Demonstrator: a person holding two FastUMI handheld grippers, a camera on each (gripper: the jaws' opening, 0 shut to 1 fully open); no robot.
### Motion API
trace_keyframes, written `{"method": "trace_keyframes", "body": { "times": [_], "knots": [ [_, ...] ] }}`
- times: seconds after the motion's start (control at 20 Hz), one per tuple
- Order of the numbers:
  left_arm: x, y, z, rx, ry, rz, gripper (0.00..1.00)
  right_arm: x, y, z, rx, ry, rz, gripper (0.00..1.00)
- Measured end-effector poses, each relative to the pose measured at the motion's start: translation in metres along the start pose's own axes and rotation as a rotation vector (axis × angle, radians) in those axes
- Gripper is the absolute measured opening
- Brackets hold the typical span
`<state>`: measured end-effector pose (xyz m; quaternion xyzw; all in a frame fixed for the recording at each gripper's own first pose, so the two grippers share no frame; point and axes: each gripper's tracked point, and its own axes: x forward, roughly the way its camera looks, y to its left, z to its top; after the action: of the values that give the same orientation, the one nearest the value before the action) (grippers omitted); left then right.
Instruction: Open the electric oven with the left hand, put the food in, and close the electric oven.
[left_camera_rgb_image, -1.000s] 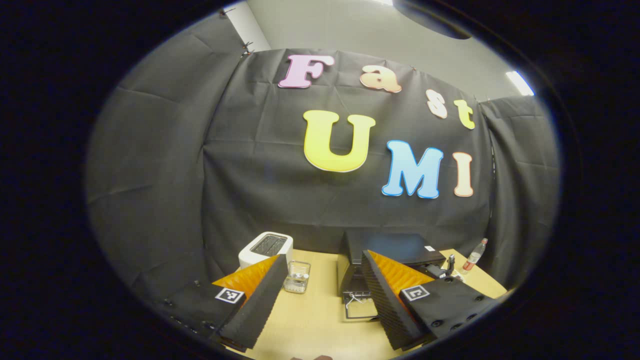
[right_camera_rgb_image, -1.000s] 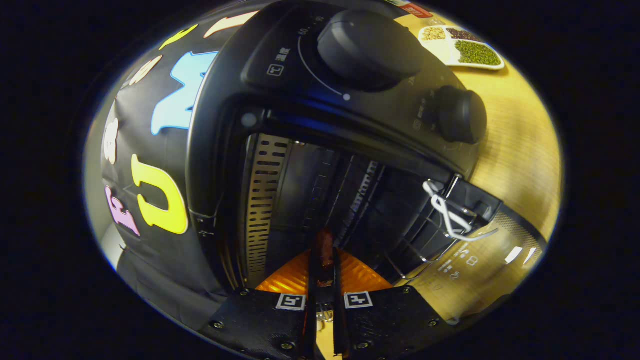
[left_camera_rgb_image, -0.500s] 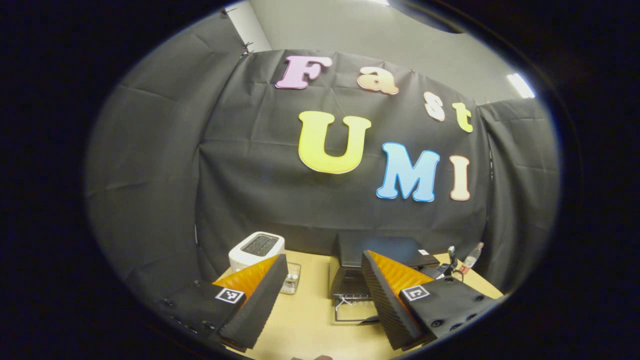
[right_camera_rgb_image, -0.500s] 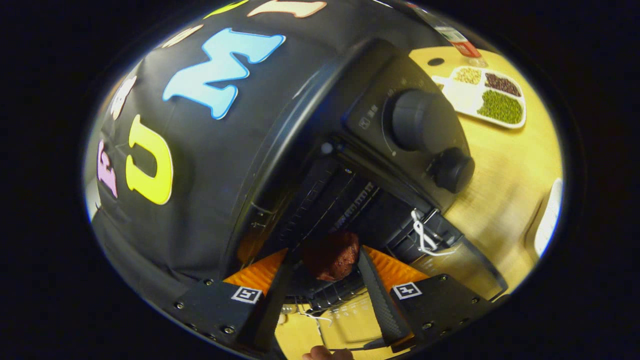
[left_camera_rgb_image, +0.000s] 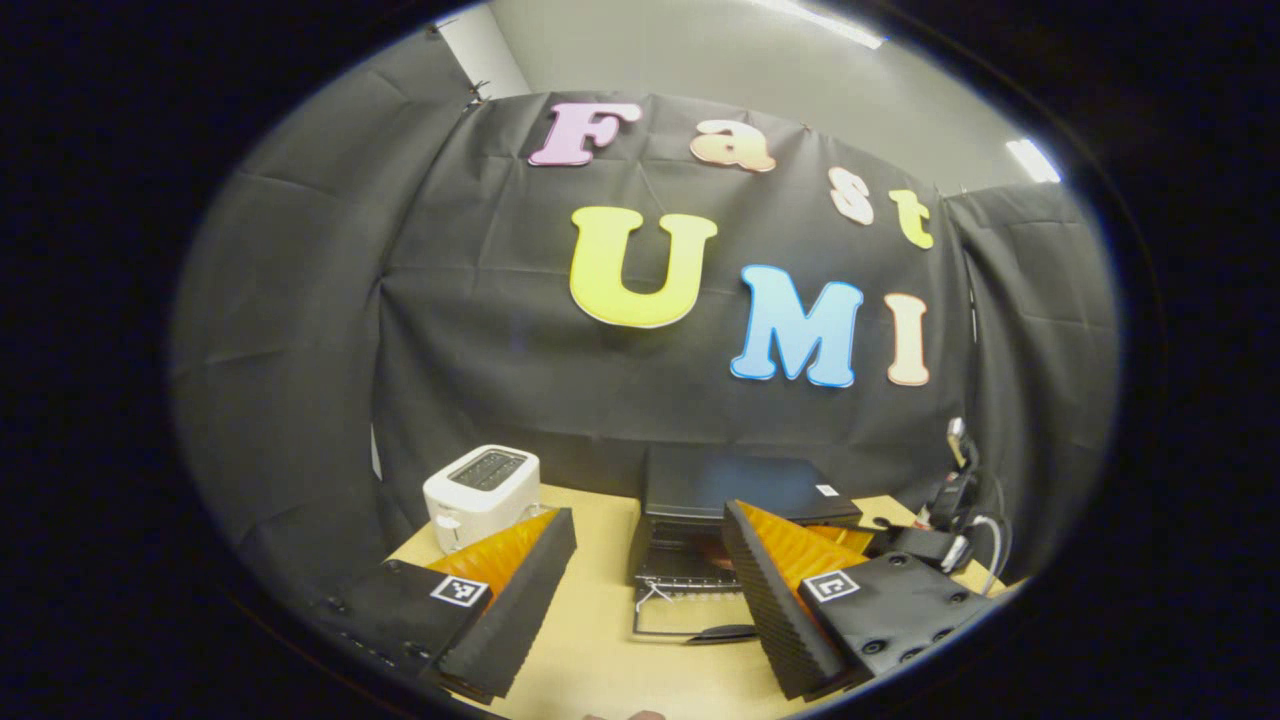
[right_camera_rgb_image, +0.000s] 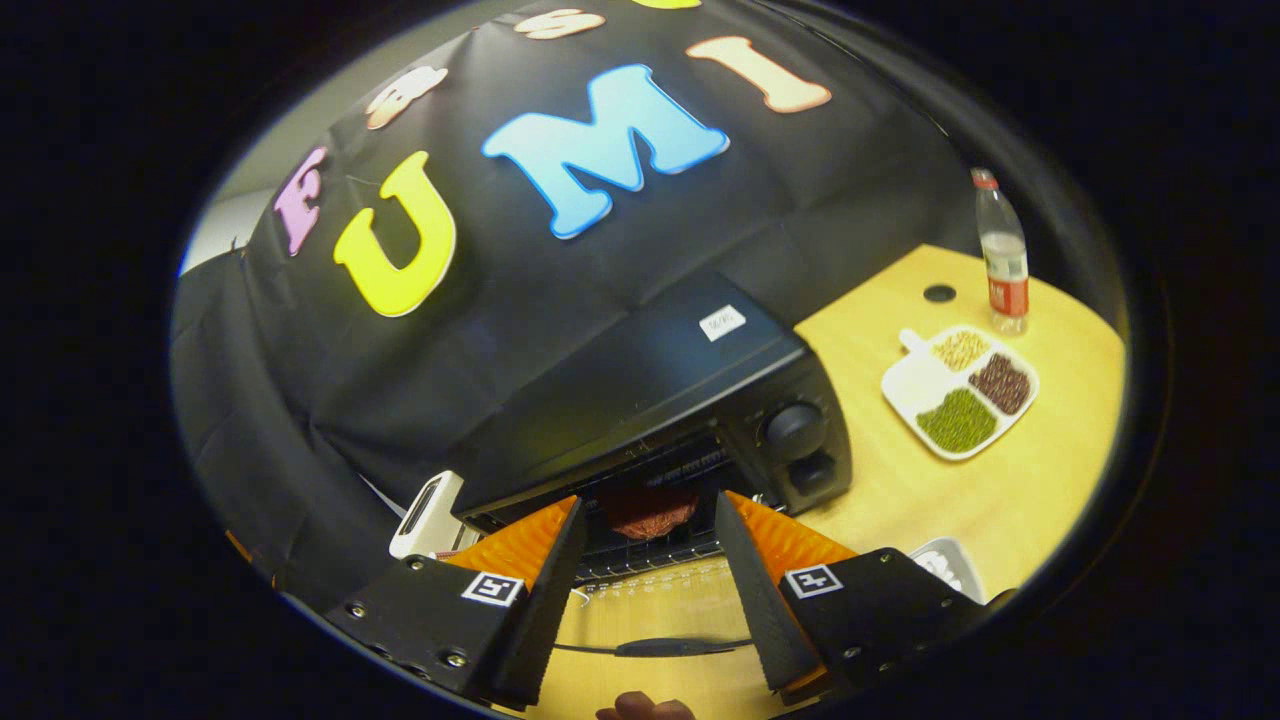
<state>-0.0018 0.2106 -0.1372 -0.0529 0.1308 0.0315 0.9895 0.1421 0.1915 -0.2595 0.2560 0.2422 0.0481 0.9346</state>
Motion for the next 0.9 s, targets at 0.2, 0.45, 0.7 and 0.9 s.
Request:
{"method": "trace_keyframes", "body": {
  "times": [0.2, 0.45, 0.7, 0.9],
  "knots": [
    [-0.002, -0.034, -0.014, 0.02, 0.006, -0.018, 1.0, -0.049, -0.021, 0.057, -0.126, -0.108, -0.04, 0.8],
    [-0.002, -0.074, -0.018, 0.017, -0.007, -0.024, 1.0, -0.103, -0.031, 0.123, -0.259, -0.245, -0.049, 0.8],
    [0.0, -0.106, -0.038, 0.04, 0.012, -0.047, 0.98, -0.155, -0.024, 0.176, -0.385, -0.37, -0.037, 0.8],
    [0.007, -0.119, -0.076, 0.046, 0.086, -0.05, 1.0, -0.178, -0.021, 0.2, -0.409, -0.426, -0.022, 0.98]
  ]
}}
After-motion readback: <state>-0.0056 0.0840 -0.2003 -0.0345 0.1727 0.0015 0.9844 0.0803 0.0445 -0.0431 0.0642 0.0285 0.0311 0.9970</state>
